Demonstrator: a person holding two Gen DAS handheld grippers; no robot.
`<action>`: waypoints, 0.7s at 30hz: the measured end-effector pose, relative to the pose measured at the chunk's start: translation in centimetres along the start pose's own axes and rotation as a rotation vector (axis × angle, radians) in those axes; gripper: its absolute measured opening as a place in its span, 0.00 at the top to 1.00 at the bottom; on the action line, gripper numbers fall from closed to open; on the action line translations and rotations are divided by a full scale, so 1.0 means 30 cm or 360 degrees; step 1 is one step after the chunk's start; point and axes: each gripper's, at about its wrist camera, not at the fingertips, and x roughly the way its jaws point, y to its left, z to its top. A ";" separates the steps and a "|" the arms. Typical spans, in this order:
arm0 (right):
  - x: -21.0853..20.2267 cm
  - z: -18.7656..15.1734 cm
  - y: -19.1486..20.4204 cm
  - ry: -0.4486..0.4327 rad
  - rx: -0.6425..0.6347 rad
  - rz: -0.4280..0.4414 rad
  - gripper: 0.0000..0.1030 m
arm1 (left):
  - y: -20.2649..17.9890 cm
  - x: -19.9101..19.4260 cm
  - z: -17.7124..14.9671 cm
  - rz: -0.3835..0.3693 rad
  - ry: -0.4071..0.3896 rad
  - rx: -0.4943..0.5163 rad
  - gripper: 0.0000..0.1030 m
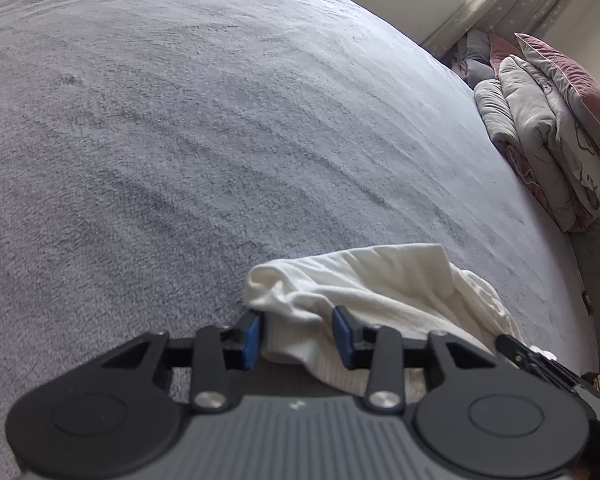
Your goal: Fold clothes
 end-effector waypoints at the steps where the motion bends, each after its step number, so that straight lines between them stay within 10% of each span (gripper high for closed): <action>1: -0.017 0.005 -0.007 -0.0018 0.0012 -0.0016 0.98 | 0.002 -0.003 0.001 -0.0003 -0.0003 -0.0007 0.75; 9: -0.202 0.054 -0.074 -0.0137 0.0108 -0.0132 0.98 | -0.015 -0.072 -0.004 -0.0076 -0.0078 0.0057 0.93; 21: -0.483 -0.047 -0.207 -0.0197 0.0274 -0.0308 0.98 | -0.034 -0.200 -0.093 -0.0385 -0.0041 0.0156 0.94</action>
